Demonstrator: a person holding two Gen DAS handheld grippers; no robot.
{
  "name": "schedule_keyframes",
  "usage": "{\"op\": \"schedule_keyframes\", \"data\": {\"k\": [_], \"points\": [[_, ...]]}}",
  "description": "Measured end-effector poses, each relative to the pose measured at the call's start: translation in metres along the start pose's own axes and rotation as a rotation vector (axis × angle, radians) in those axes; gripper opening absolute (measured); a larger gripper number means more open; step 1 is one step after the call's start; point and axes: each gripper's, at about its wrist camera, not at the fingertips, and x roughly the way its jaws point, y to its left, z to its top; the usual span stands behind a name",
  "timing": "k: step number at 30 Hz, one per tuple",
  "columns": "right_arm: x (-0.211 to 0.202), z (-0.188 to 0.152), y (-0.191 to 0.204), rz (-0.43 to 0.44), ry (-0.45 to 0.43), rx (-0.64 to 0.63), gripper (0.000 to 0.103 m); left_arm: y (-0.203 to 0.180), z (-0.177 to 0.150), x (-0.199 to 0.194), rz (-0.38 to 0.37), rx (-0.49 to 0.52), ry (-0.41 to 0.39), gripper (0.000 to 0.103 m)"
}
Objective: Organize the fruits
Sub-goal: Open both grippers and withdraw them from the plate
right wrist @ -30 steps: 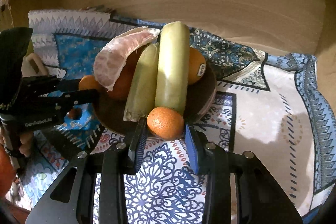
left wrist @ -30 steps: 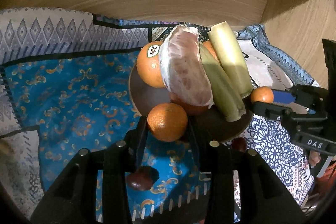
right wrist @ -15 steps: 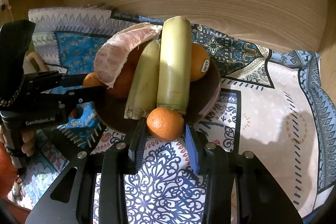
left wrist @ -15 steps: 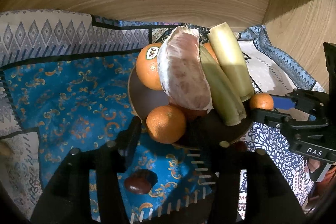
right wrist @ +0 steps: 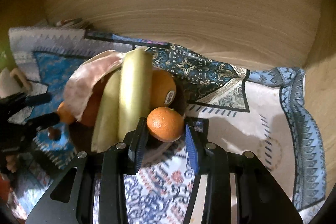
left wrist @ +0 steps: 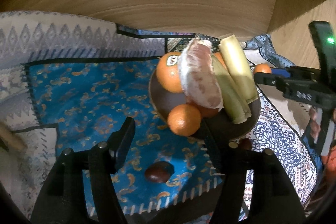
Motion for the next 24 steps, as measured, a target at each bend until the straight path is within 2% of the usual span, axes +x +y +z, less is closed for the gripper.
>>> {"op": "schedule_keyframes", "data": {"k": [4, 7, 9, 11, 17, 24], "points": [[0.010, 0.004, -0.007, 0.022, 0.017, 0.034, 0.032, 0.011, -0.005, -0.009, 0.026, -0.012, -0.019, 0.069], [0.017, 0.004, -0.009, 0.039, 0.033, 0.053, 0.033, 0.018, -0.007, -0.012, 0.052, -0.015, -0.023, 0.070], [0.016, 0.003, -0.009, -0.006, 0.020, 0.053, 0.049, 0.022, -0.009, -0.012, 0.056, -0.024, -0.021, 0.070], [0.014, 0.001, -0.009, -0.029, -0.006, 0.051, 0.057, 0.028, -0.012, -0.012, 0.057, -0.037, -0.014, 0.070], [-0.002, -0.002, -0.010, -0.025, -0.059, 0.061, 0.057, 0.037, -0.018, -0.017, 0.065, -0.056, -0.009, 0.070], [-0.033, -0.016, 0.019, -0.003, -0.110, 0.002, 0.057, 0.030, -0.031, -0.028, 0.045, -0.020, -0.003, 0.070]]}}
